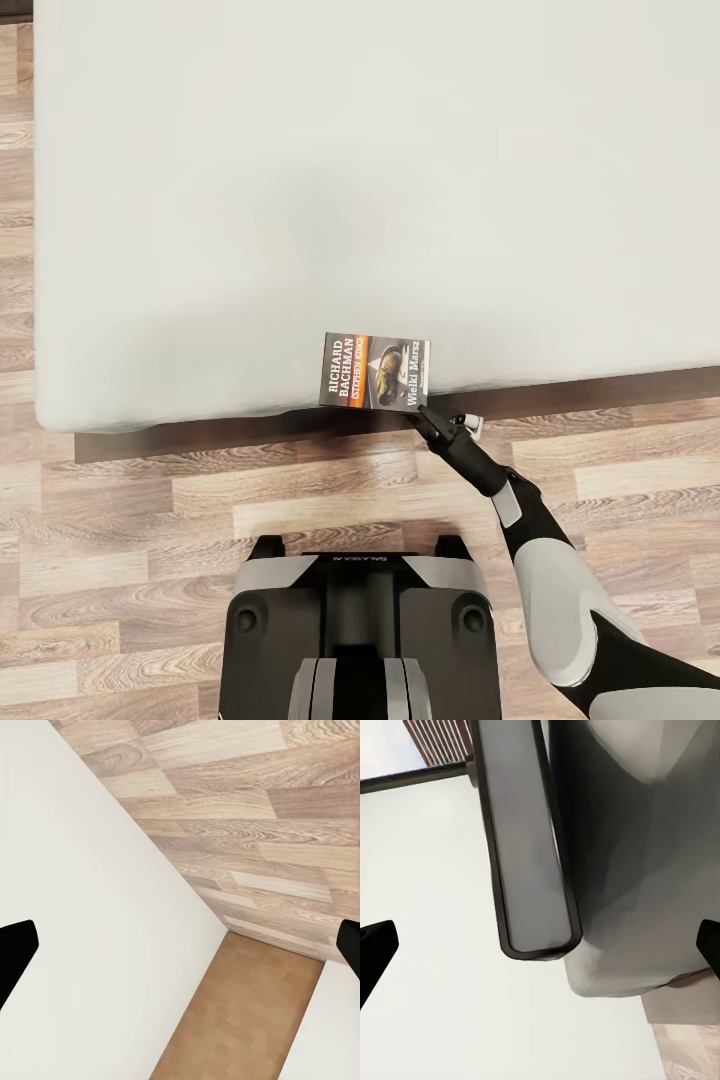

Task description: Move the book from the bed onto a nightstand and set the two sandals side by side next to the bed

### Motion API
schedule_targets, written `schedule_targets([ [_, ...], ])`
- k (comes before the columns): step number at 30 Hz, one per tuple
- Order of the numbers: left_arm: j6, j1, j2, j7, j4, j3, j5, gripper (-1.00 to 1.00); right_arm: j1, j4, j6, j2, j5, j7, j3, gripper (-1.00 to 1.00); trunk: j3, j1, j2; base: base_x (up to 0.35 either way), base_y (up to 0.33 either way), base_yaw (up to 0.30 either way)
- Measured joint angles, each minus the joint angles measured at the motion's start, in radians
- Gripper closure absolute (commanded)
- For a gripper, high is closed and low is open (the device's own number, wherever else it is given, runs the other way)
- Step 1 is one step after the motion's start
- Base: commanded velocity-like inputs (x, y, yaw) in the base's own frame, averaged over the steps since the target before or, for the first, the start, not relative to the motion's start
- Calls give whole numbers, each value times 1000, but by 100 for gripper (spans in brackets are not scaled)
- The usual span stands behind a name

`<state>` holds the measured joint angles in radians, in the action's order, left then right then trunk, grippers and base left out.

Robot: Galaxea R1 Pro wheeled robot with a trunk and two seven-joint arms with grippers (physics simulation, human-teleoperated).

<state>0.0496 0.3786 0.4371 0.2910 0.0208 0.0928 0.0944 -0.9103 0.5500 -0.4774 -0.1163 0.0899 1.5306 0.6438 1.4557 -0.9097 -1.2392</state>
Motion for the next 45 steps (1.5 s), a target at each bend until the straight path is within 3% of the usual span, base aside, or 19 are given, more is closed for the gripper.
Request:
schedule_targets([
  [45,0,0,0,-1,0,0,0,-100,1,1,0,2,1,-1,3,-100,0,0,0,0,0,0],
])
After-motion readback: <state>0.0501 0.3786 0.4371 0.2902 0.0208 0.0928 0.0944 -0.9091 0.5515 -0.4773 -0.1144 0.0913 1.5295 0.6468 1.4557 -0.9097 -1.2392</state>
